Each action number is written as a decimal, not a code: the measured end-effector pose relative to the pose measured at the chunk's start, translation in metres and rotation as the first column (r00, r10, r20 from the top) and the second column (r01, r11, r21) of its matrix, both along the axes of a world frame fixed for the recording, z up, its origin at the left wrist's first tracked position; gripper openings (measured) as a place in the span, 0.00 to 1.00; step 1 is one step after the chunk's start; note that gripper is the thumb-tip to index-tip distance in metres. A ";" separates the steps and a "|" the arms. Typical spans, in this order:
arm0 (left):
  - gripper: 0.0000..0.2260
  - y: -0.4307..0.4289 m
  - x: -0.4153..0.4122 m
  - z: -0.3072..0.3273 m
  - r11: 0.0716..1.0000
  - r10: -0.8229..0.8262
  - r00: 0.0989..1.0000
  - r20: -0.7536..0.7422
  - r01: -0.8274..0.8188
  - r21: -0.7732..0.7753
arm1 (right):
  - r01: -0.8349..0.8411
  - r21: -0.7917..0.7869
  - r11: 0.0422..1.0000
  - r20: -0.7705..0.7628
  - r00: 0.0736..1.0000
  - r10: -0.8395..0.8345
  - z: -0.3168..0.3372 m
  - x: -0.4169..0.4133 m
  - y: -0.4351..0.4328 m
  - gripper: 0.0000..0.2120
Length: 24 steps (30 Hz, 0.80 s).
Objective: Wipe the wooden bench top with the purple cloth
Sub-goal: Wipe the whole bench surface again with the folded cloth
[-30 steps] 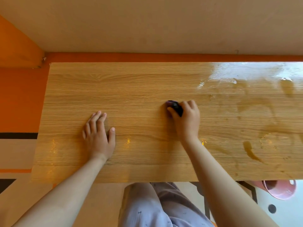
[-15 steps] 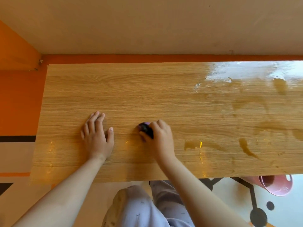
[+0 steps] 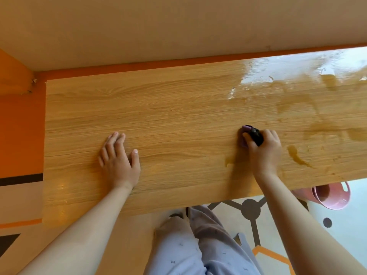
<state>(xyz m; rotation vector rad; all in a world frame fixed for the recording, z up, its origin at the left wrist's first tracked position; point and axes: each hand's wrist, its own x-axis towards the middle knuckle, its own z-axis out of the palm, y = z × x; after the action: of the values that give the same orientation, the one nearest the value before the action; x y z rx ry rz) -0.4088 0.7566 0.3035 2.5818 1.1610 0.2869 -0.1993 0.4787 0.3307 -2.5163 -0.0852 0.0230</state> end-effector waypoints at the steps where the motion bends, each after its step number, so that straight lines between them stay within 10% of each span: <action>1: 0.23 0.001 -0.001 -0.001 1.000 -0.002 1.000 0.000 0.002 0.000 | 0.000 0.008 1.000 0.003 1.000 0.000 0.000 -0.010 0.008 0.12; 12: 0.24 0.002 -0.001 -0.002 0.999 -0.037 0.999 0.022 0.036 0.025 | -0.443 -0.026 0.896 0.062 0.894 0.444 0.000 -0.142 0.090 0.13; 24: 0.24 0.002 -0.001 -0.001 0.999 -0.043 0.999 0.030 0.043 0.021 | 0.117 -0.022 0.993 0.054 0.992 -0.116 0.000 -0.084 -0.009 0.12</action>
<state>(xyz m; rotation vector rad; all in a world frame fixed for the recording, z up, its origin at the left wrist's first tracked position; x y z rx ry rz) -0.4103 0.7586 0.3024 2.6072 1.0961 0.3297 -0.2831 0.4701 0.3310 -2.5434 0.0408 -0.0907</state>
